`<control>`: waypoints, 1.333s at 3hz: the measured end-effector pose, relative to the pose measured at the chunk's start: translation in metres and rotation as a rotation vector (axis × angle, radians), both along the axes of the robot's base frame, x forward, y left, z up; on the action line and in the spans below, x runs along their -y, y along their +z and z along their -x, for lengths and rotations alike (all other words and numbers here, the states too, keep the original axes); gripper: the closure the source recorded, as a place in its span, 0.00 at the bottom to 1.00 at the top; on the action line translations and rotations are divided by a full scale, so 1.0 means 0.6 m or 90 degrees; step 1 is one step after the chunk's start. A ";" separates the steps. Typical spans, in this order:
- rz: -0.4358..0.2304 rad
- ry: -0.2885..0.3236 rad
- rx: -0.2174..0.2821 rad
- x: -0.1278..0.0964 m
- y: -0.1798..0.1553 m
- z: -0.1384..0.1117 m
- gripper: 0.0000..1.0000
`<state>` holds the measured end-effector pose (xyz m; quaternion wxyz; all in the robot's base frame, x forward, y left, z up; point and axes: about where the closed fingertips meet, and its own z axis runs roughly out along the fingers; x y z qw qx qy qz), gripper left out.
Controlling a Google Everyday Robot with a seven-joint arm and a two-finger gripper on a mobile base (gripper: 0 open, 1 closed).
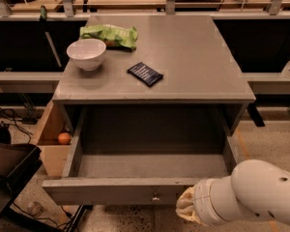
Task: Close top drawer
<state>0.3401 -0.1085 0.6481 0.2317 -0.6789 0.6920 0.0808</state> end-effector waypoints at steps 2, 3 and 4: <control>0.022 -0.016 -0.028 0.005 0.002 0.039 1.00; 0.053 -0.036 -0.071 0.020 0.000 0.087 1.00; 0.042 -0.032 -0.068 0.015 0.000 0.058 1.00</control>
Offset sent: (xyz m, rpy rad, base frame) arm -0.0856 -0.0130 0.0039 -0.1201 0.1701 -0.0986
